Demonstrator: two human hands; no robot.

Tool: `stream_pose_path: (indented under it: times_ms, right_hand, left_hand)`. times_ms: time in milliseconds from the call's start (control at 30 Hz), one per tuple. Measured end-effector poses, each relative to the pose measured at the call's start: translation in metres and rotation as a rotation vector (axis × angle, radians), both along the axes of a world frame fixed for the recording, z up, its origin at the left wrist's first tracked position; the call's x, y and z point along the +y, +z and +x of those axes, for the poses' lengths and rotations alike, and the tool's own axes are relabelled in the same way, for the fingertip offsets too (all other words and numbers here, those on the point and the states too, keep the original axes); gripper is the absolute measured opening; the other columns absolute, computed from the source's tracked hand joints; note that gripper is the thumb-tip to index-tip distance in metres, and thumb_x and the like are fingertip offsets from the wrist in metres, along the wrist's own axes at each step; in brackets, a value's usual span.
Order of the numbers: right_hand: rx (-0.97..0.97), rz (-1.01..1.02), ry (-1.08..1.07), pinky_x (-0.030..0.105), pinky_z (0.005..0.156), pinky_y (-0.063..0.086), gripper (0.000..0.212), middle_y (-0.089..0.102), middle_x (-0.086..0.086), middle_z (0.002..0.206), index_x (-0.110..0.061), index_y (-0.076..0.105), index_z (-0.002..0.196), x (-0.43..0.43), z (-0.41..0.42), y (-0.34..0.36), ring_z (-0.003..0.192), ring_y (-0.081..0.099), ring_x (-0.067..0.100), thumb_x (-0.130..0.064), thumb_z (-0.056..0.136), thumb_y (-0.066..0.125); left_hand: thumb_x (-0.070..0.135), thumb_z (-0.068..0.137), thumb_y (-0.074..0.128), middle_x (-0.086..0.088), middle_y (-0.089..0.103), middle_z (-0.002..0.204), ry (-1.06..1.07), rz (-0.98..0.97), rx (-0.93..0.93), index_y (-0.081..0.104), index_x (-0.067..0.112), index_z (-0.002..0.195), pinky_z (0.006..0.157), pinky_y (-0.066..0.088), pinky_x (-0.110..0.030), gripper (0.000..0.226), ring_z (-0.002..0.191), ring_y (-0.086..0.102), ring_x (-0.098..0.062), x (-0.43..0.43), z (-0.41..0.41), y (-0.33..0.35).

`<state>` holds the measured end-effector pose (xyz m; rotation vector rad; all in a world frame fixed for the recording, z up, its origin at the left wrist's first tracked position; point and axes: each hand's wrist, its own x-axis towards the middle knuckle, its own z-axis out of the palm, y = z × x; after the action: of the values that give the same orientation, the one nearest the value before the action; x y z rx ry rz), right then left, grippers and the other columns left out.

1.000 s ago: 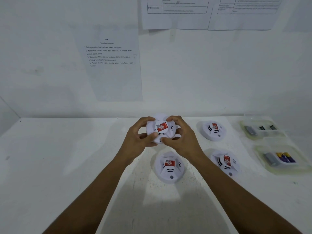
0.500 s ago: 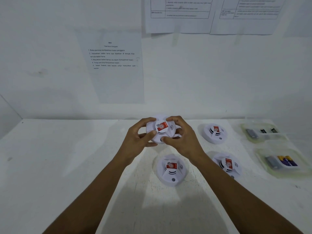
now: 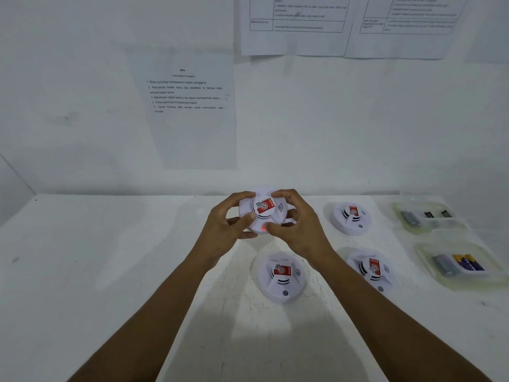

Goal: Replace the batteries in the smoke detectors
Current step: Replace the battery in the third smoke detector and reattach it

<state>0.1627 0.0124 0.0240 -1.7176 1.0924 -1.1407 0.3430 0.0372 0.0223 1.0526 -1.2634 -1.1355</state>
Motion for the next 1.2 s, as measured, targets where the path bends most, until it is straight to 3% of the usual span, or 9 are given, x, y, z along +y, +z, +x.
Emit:
stream_pose_path:
  times_ms: [167, 333, 500, 800, 1033, 1200]
  right_hand:
    - [0.011, -0.001, 0.015, 0.024, 0.080, 0.059, 0.052, 0.063, -0.006, 0.119, -0.026, 0.054, 0.118, 0.002, 0.001, 0.001, 0.103, 0.064, 0.015, -0.012, 0.077, 0.081]
    - [-0.052, 0.088, 0.101, 0.039, 0.082, 0.061, 0.038, 0.066, -0.012, 0.115, -0.031, 0.059, 0.120, -0.001, -0.005, 0.006, 0.101, 0.067, 0.016, -0.015, 0.088, 0.072]
    - [-0.137, 0.150, 0.101, 0.046, 0.080, 0.061, 0.034, 0.068, -0.006, 0.115, -0.024, 0.064, 0.120, 0.000, -0.002, 0.005, 0.100, 0.069, 0.021, -0.012, 0.089, 0.070]
    - [-0.159, 0.157, 0.079, 0.040, 0.075, 0.062, 0.031, 0.070, -0.008, 0.110, -0.028, 0.067, 0.114, 0.006, 0.011, 0.000, 0.098, 0.070, 0.021, -0.010, 0.089, 0.070]
    - [-0.138, 0.141, 0.070, 0.038, 0.074, 0.062, 0.031, 0.068, -0.003, 0.114, -0.023, 0.065, 0.116, 0.005, 0.021, 0.000, 0.099, 0.070, 0.023, -0.010, 0.089, 0.069]
    - [-0.114, 0.135, 0.070, 0.039, 0.074, 0.062, 0.031, 0.067, -0.004, 0.115, -0.027, 0.064, 0.115, 0.002, 0.026, 0.000, 0.099, 0.069, 0.022, -0.012, 0.089, 0.069]
  left_hand:
    - [0.013, 0.088, 0.066, 0.001, 0.064, 0.124, -0.010, 0.000, -0.008, 0.059, 0.020, 0.124, 0.071, 0.060, -0.036, 0.037, 0.100, 0.069, -0.022, 0.002, 0.004, 0.000]
    - [0.015, 0.090, 0.065, 0.001, 0.063, 0.124, -0.036, 0.004, -0.015, 0.057, 0.018, 0.127, 0.077, 0.060, -0.042, 0.038, 0.105, 0.067, -0.025, 0.001, 0.011, 0.003]
    - [0.015, 0.090, 0.065, -0.003, 0.062, 0.127, -0.037, 0.005, -0.032, 0.058, 0.018, 0.127, 0.079, 0.060, -0.044, 0.038, 0.108, 0.066, -0.027, 0.000, 0.017, -0.001]
    - [0.013, 0.090, 0.065, -0.004, 0.063, 0.126, -0.016, 0.001, -0.053, 0.060, 0.017, 0.125, 0.078, 0.060, -0.045, 0.035, 0.108, 0.066, -0.027, 0.000, 0.028, -0.008]
    - [0.010, 0.090, 0.064, -0.002, 0.062, 0.126, -0.007, -0.010, -0.046, 0.060, 0.019, 0.122, 0.073, 0.060, -0.034, 0.033, 0.107, 0.066, -0.023, -0.002, 0.034, -0.010]
    - [0.012, 0.090, 0.065, -0.004, 0.063, 0.127, -0.005, -0.015, -0.041, 0.059, 0.017, 0.125, 0.075, 0.060, -0.039, 0.035, 0.107, 0.066, -0.026, -0.003, 0.040, -0.012]
